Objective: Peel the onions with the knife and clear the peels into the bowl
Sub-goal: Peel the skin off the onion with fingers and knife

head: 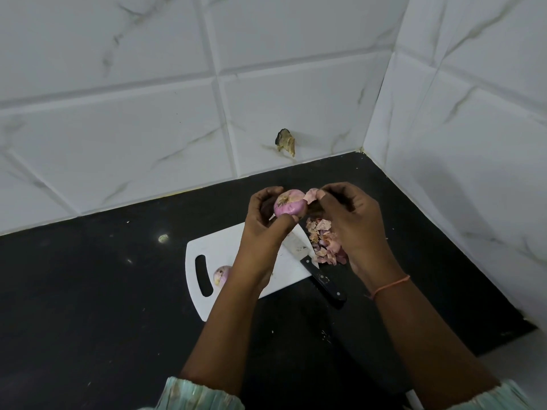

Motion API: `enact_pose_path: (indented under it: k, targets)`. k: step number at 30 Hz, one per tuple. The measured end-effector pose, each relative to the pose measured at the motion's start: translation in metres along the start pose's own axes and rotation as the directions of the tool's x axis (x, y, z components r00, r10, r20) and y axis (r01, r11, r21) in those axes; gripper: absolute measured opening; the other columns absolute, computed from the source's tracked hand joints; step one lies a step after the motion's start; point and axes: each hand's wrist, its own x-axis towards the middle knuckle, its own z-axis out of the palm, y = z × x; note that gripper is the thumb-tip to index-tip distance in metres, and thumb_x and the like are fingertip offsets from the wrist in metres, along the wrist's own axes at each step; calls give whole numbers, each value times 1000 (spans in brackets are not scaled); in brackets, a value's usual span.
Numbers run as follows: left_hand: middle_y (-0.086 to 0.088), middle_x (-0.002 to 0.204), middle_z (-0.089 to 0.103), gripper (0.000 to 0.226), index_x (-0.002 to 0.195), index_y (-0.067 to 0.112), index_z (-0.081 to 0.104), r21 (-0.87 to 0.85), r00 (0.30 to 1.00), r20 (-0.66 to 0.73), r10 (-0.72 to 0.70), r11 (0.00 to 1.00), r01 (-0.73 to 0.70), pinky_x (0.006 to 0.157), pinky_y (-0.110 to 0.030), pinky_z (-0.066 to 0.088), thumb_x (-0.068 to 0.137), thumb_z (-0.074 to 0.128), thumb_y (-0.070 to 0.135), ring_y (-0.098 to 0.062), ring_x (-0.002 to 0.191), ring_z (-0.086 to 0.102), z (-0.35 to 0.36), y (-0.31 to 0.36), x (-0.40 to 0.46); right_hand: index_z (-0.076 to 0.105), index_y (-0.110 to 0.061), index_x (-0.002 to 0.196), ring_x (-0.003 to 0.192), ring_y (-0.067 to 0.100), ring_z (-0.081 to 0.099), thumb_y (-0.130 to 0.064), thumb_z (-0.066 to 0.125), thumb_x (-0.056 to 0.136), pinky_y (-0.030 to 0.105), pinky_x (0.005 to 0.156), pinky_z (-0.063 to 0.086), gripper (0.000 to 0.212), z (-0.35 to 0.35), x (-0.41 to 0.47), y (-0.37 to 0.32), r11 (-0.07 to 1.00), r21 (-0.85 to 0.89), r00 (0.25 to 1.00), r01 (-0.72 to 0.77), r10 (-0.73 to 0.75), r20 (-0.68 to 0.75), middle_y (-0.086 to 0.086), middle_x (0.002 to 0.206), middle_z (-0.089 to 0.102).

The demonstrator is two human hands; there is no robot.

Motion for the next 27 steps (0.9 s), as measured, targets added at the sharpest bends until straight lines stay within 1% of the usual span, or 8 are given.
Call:
enact_pose_path:
  k: [5,9,11,14,16,20,24,27]
  targets:
    - [-20,123,64,37,127,3,56,-339,967,134,-215,907,249,98,-38,55,93,40,3,-32,108,65,5,1,2,70,-6,91,79,25,71,-8,63,92,33,72,60,7,3,1,-6,863,422,959,-279,271,79,13,84,74]
    - [-22,123,61,44,136,-2,49,-366,956,153,-252,884,291,103,-41,50,95,42,13,-27,100,65,5,0,3,68,-1,93,71,20,70,-7,61,92,27,64,60,8,5,1,-6,780,516,933,-353,337,129,14,79,72]
    - [-21,118,63,42,136,0,50,-348,958,138,-250,894,283,94,-39,56,99,34,11,-26,93,68,4,-1,3,67,-2,91,68,18,69,-8,63,91,28,62,60,7,4,0,-5,762,553,933,-337,349,87,12,76,72]
    - [-15,105,62,39,131,8,53,-302,963,116,-243,915,267,67,-30,56,100,31,8,-25,80,65,4,-1,3,66,-2,89,66,17,69,-4,67,87,29,61,60,3,-4,3,0,759,593,927,-270,372,-54,11,75,71]
    - [-14,106,61,36,128,13,53,-291,966,85,-243,921,258,61,-28,53,100,31,7,-24,79,63,4,-1,4,66,-2,91,71,21,72,-1,70,84,30,66,60,8,-11,8,8,821,515,916,-245,370,-155,14,82,73]
    - [-15,121,58,34,122,24,55,-159,980,42,-197,966,201,66,-28,49,93,48,8,-19,82,66,1,-6,6,70,-18,92,92,22,72,1,68,86,39,86,59,20,-19,11,28,962,119,930,-244,267,-253,5,96,73]
    - [-13,127,64,45,122,24,56,-56,989,32,-143,988,145,71,-29,45,78,64,22,-15,87,63,-2,-10,3,70,-27,103,100,9,68,-12,67,90,27,88,55,20,-13,0,19,999,-36,1000,2,-2,-11,-7,105,72]
    - [-9,117,65,48,126,17,59,-71,990,38,-134,988,136,72,-27,47,80,69,26,-15,91,62,-4,-11,3,68,-23,109,104,8,66,-17,71,87,20,85,54,23,-5,-6,11,968,-61,950,242,-224,217,-7,109,70]
